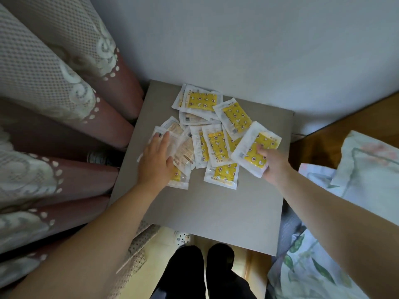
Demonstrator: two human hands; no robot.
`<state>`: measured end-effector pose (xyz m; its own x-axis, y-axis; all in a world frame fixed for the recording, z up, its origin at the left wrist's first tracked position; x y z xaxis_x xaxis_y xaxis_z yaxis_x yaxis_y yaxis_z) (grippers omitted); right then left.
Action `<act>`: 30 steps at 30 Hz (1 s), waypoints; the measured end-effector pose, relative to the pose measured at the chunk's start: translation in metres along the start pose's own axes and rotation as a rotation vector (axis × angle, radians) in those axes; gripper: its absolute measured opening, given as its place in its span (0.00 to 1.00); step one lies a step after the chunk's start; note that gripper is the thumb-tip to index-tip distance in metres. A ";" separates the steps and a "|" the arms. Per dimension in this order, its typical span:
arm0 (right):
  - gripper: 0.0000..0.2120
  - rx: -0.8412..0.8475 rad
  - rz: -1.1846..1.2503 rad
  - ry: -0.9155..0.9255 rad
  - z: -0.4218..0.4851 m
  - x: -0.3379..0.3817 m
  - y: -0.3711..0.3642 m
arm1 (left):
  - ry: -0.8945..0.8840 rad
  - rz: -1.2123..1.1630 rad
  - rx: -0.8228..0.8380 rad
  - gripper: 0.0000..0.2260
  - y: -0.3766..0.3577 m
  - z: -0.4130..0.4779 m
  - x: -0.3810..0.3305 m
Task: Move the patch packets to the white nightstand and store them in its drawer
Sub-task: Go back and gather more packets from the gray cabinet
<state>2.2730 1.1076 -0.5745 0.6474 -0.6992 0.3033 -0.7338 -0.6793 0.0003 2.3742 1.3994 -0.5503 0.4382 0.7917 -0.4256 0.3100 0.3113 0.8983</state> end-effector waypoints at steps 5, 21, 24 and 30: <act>0.06 -0.075 -0.094 0.026 0.018 -0.032 -0.013 | 0.241 -0.116 0.076 0.35 0.002 0.010 0.035; 0.07 -0.050 -0.200 0.084 0.014 -0.031 -0.011 | 0.367 -0.457 -0.022 0.09 0.013 0.005 0.012; 0.07 0.067 -0.141 0.029 0.009 -0.028 -0.006 | 0.449 -0.884 -0.068 0.08 0.014 0.003 -0.015; 0.06 0.077 0.017 -0.001 0.004 -0.035 0.016 | 0.477 -0.838 -0.038 0.10 -0.021 0.026 -0.077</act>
<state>2.2394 1.1208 -0.5891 0.6352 -0.7110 0.3016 -0.7269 -0.6823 -0.0778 2.3555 1.3185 -0.5395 -0.3044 0.4323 -0.8488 0.3353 0.8827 0.3293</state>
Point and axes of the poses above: each hand's wrist, its own z-axis towards the middle knuckle, its own y-axis out of the back of the hand, x = y × z, the point moved 5 cm from there along z, towards the middle knuckle, and after that the axes turned 15 degrees about -y, right-handed, at the moved point
